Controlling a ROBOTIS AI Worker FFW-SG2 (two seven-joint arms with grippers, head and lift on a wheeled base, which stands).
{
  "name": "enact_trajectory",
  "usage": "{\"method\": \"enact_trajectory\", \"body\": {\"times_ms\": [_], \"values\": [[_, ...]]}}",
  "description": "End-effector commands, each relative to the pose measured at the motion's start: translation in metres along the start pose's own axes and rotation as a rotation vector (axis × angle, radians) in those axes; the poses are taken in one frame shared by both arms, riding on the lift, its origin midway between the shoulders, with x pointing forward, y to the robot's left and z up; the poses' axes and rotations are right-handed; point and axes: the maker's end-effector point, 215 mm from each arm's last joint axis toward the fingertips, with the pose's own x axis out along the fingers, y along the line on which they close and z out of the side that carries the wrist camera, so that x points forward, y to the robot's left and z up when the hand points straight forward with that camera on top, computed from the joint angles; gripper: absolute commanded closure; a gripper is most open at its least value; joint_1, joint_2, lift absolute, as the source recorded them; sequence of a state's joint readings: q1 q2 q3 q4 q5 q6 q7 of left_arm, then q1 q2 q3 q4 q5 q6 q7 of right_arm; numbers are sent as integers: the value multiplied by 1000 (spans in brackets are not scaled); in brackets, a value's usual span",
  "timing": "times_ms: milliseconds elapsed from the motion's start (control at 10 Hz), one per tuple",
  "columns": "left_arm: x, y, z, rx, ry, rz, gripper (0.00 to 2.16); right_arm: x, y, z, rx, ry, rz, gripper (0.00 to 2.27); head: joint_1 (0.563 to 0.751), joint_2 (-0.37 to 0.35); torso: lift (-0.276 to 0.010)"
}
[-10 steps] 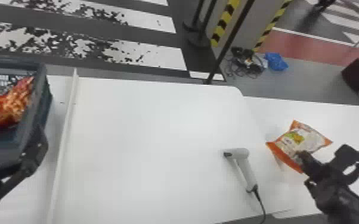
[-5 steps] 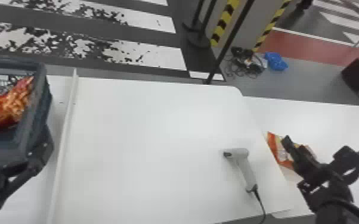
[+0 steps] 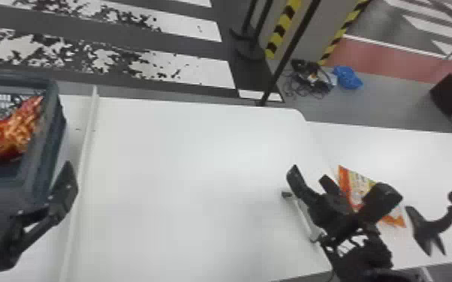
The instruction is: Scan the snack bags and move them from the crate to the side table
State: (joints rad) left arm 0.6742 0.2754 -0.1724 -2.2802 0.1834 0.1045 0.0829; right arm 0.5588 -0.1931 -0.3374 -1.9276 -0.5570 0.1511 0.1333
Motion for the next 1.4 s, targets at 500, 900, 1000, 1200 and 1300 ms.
{"method": "enact_trajectory", "body": {"times_ms": [500,900,1000,1200,1300], "values": [[-3,-2,-22,-3,66,55,70,-42,124,14,-28,-181,137,60,695,-218,-87],[-1,40,-15,65,169,122,76,-43,134,11,-64,-149,176,73,695,-175,-87],[3,57,-2,38,168,154,76,-42,139,9,-84,-139,199,76,695,-159,-87],[20,70,5,49,200,165,76,-46,138,10,-108,-128,220,76,695,-94,-87],[36,71,14,45,185,150,76,-49,136,12,-113,-128,218,76,695,-78,-87]]}}
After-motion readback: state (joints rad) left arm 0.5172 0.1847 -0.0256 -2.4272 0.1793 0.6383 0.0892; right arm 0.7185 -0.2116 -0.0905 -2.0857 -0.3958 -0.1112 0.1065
